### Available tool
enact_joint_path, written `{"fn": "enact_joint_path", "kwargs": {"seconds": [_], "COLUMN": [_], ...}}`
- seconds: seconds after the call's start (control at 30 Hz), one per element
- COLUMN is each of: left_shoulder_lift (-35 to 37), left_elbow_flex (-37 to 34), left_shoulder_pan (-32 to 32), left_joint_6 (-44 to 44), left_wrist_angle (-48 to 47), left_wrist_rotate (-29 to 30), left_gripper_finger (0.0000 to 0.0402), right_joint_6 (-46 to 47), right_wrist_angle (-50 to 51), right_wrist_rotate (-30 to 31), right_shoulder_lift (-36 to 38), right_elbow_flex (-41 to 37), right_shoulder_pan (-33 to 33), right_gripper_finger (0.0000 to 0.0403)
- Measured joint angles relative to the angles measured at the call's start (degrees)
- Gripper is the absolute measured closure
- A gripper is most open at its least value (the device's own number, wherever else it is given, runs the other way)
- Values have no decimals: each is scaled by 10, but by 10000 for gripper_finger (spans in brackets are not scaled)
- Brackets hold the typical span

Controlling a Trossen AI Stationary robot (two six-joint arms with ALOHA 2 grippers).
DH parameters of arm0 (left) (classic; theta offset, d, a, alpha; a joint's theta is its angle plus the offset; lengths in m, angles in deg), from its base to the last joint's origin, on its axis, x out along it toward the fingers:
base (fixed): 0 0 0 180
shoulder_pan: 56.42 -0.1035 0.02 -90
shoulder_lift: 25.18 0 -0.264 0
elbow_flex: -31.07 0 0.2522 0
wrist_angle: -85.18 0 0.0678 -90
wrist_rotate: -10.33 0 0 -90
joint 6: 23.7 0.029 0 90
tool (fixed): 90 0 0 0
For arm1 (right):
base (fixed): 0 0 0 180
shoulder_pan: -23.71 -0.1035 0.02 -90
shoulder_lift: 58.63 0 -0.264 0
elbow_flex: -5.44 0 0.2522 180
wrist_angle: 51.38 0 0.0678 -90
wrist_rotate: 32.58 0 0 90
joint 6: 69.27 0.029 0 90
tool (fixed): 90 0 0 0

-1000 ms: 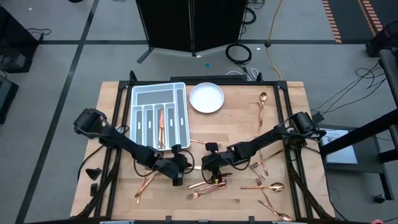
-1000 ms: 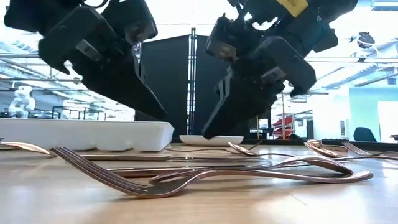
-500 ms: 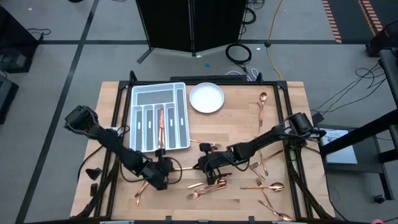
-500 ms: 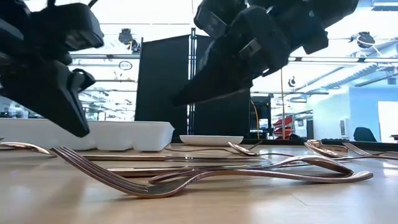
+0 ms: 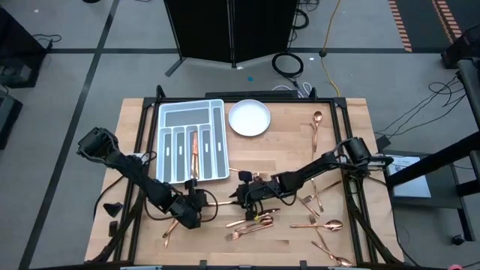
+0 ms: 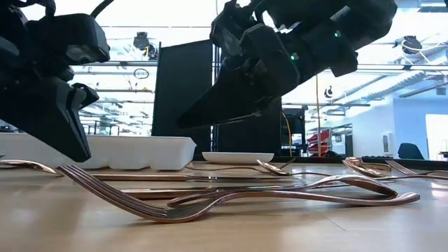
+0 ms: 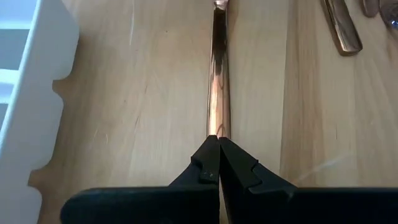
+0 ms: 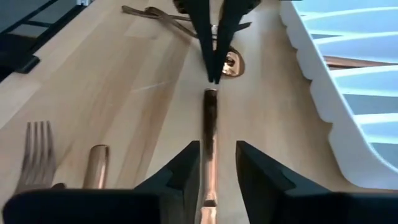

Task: Sort silverware
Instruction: Put the knife on the silverware tray

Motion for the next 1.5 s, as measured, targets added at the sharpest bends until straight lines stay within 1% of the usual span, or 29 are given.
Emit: {"fn": "enact_joint_path", "kwargs": {"seconds": [0.13,0.3,0.8,1.07,1.2,1.33,1.5], "left_shoulder_lift": [-7,-24,-24,-23,-22,-21,-21], "left_elbow_flex": [0,0,0,-4,-17,-32,-35], "left_shoulder_pan": [0,1,2,2,2,3,3], "left_joint_6": [0,-4,-3,-10,-19,-19,-19], "left_wrist_angle": [11,15,13,15,29,62,63], "left_wrist_rotate": [0,0,-2,-2,-2,-2,-4], "left_gripper_finger": [402,402,402,402,402,401,401], "right_joint_6": [4,1,3,6,13,17,25], "right_wrist_angle": [-7,-50,-46,-88,-79,-68,-49], "right_wrist_rotate": [-1,-4,-3,-3,-3,-3,-2], "right_shoulder_lift": [-2,-28,-29,-78,-85,-85,-84], "right_elbow_flex": [0,0,0,2,2,2,2], "right_shoulder_pan": [0,0,0,0,0,0,0], "right_gripper_finger": [297,295,295,295,295,295,295]}}
